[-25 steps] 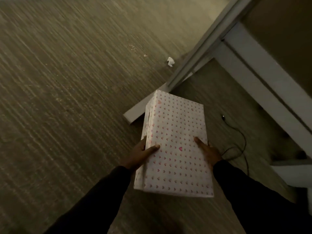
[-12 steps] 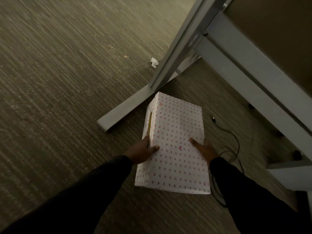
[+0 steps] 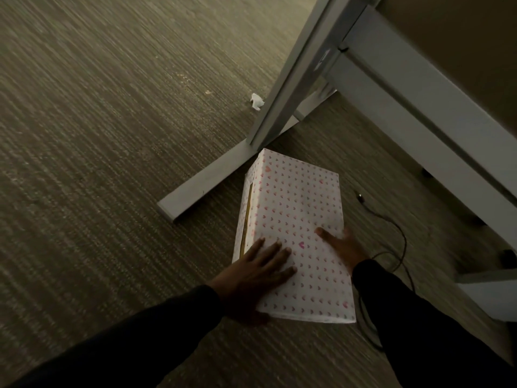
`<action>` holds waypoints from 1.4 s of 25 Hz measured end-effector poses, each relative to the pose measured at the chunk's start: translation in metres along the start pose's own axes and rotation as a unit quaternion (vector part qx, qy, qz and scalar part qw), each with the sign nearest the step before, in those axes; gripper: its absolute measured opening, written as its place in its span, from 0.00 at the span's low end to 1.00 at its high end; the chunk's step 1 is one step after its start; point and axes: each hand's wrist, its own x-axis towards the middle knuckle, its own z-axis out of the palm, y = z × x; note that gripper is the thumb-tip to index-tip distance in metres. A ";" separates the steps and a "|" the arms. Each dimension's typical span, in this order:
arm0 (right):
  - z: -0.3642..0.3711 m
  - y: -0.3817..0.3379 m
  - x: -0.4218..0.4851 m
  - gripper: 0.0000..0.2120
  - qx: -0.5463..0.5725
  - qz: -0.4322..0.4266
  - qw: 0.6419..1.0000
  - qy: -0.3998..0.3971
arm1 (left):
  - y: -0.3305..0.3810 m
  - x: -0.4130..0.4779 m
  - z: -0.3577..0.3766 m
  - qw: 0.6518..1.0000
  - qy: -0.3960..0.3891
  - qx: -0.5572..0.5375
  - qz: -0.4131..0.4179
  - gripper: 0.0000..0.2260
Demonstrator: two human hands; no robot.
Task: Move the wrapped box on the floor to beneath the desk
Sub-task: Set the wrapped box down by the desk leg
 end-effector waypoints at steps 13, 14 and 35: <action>0.015 -0.015 0.021 0.34 -0.253 -0.085 0.963 0.036 | -0.075 0.023 -0.052 0.990 -0.070 0.115 -0.034 0.38; 0.017 -0.014 0.019 0.34 -0.248 -0.086 0.964 0.034 | -0.079 0.023 -0.055 0.989 -0.066 0.121 -0.051 0.38; 0.077 -0.052 0.008 0.51 -0.498 -0.281 0.820 -0.028 | -0.100 -0.022 -0.051 0.972 -0.036 0.147 -0.178 0.39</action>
